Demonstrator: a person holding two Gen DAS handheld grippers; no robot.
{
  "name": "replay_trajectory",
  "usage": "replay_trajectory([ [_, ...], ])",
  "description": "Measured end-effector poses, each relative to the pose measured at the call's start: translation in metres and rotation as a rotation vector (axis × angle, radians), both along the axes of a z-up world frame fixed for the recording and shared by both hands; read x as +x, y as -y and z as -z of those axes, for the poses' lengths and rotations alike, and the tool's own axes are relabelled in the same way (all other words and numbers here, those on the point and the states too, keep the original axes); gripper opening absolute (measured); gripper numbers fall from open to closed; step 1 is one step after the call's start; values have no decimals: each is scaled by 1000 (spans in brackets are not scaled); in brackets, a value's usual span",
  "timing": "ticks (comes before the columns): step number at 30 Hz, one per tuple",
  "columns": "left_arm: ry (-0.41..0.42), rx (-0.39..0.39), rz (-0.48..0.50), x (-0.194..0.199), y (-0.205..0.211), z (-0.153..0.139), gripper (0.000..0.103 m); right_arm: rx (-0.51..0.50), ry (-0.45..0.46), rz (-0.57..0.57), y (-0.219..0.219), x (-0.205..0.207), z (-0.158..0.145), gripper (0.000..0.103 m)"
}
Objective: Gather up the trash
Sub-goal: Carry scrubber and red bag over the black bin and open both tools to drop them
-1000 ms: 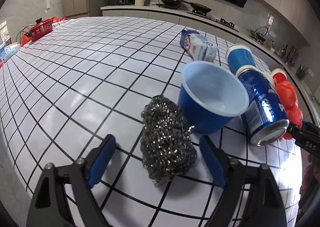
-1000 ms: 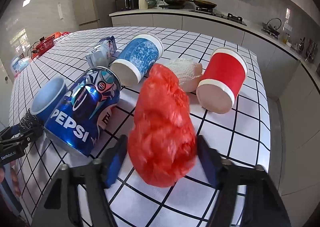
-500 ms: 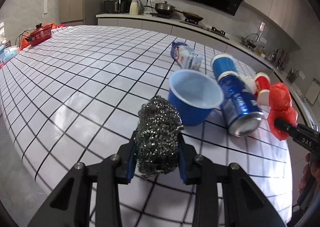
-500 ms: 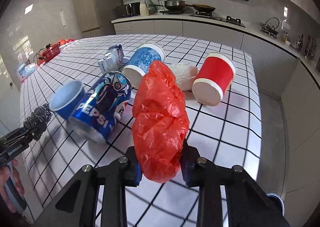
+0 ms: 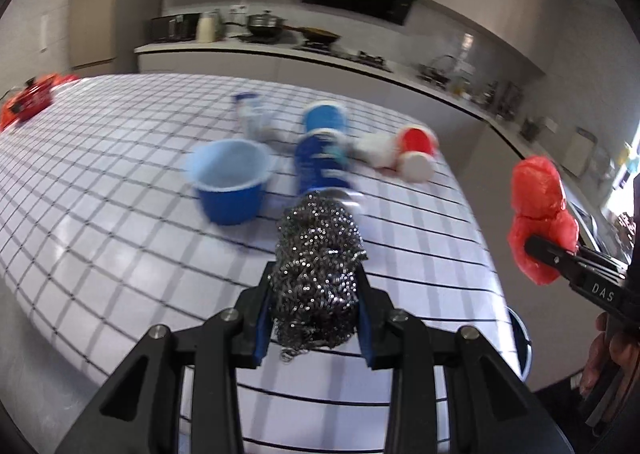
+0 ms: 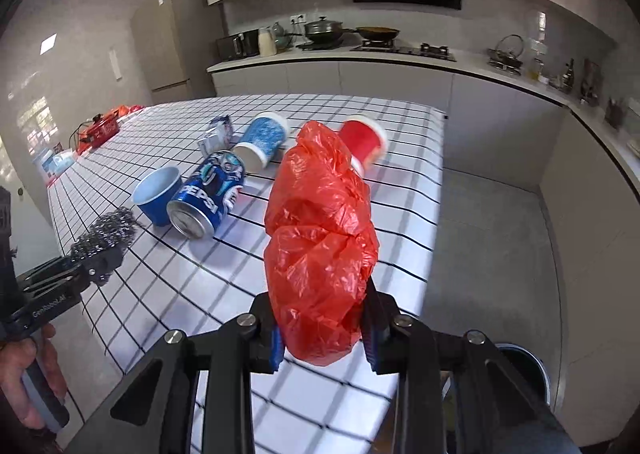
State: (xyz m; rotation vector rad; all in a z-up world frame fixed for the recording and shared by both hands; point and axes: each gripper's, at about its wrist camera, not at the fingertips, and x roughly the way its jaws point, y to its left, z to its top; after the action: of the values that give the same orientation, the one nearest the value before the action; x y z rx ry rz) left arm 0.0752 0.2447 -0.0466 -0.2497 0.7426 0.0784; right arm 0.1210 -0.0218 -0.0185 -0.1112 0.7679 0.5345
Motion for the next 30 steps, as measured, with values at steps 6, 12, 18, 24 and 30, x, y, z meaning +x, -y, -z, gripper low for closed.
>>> replay_trajectory([
  [6, 18, -4, 112, 12, 55, -7, 36, -1, 7, 84, 56, -13, -6, 32],
  [12, 24, -3, 211, 20, 108, -11, 36, 2, 10, 175, 114, -23, -10, 32],
  [18, 27, 1, 289, 22, 154, -16, 36, 6, 14, 236, 156, -32, -12, 32],
  [24, 33, 9, 349, 25, 188, -19, 36, 4, 12, 277, 189, -40, -12, 32],
  [30, 25, 7, 391, 25, 219, -16, 36, -8, -1, 321, 222, -49, -6, 32],
])
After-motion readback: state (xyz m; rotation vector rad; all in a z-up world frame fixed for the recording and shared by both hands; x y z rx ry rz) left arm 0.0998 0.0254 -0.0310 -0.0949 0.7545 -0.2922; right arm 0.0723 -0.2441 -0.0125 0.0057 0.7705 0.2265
